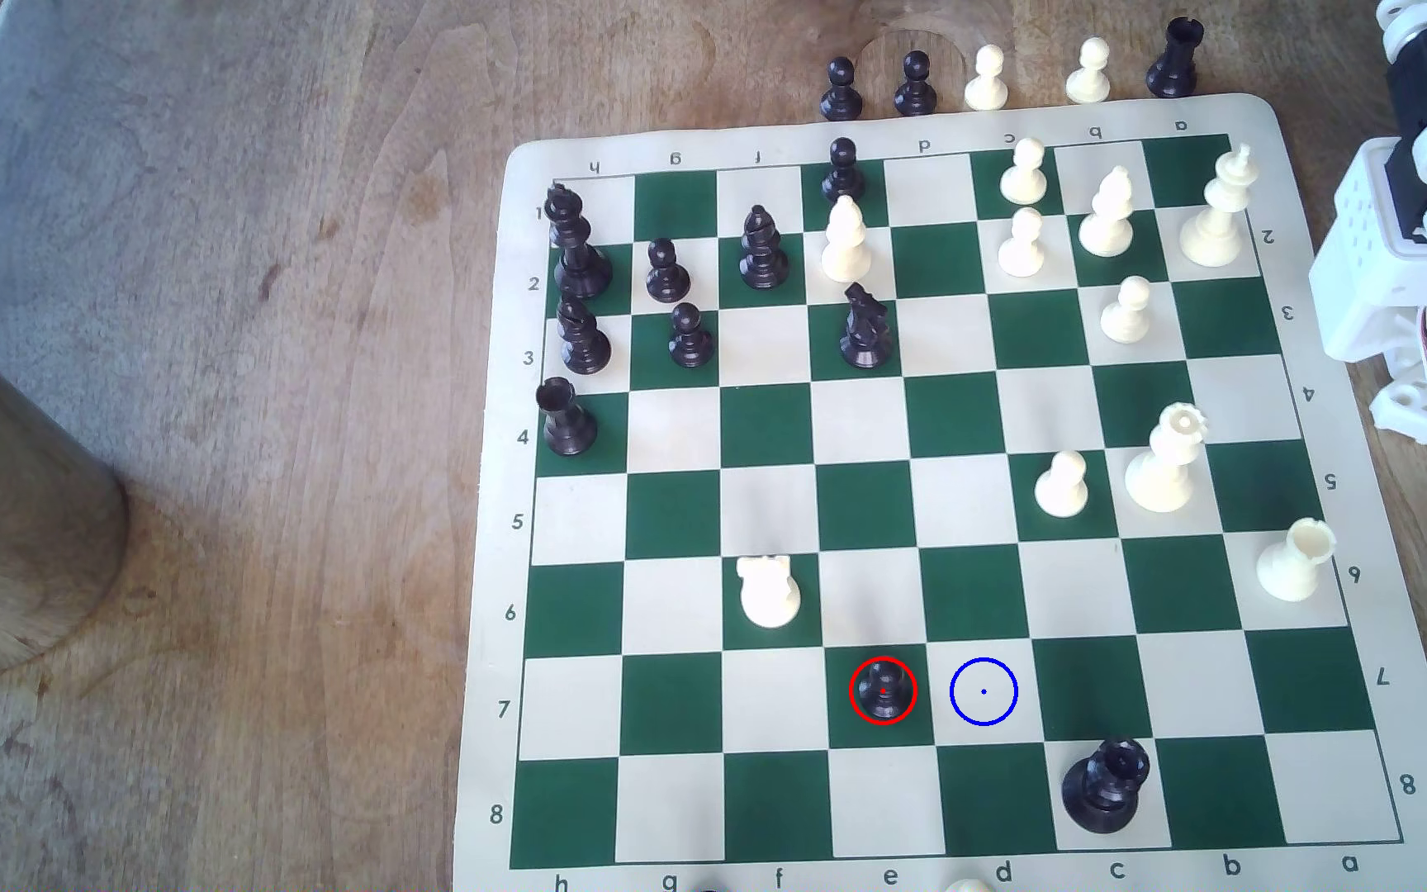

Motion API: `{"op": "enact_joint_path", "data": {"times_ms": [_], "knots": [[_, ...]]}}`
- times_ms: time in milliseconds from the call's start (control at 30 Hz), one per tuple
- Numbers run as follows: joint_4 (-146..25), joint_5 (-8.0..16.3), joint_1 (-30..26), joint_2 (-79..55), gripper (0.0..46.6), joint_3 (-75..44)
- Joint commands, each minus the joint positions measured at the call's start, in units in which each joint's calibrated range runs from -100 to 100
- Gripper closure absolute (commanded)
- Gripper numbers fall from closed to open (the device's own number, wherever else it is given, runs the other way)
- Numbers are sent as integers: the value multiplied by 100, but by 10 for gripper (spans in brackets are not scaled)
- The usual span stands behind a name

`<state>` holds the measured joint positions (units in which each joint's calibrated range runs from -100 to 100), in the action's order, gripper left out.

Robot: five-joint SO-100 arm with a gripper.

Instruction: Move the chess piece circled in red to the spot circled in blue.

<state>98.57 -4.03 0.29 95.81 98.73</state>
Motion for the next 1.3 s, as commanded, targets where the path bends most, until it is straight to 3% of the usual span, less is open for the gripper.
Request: {"op": "enact_joint_path", "data": {"times_ms": [0,333,600,633,700,733,800,833,867,933,1033,1267], "knots": [[-381,-15,-96,3,464,63],[-5295,-10,-190,-6,464,-1542],[-6777,20,-127,-6,464,-2176],[-7703,440,-119,-14,464,-2385],[-8456,562,-151,-14,464,-2521],[-8472,562,-143,-14,454,-2530],[-9013,542,-112,-14,346,-2711],[-9734,537,-182,-14,379,-2965],[-10872,562,-299,-14,462,-3373],[-12379,562,-229,-14,464,-3863],[-13255,532,-245,-14,464,-3953],[-16024,298,-1027,-167,464,-4180]]}}
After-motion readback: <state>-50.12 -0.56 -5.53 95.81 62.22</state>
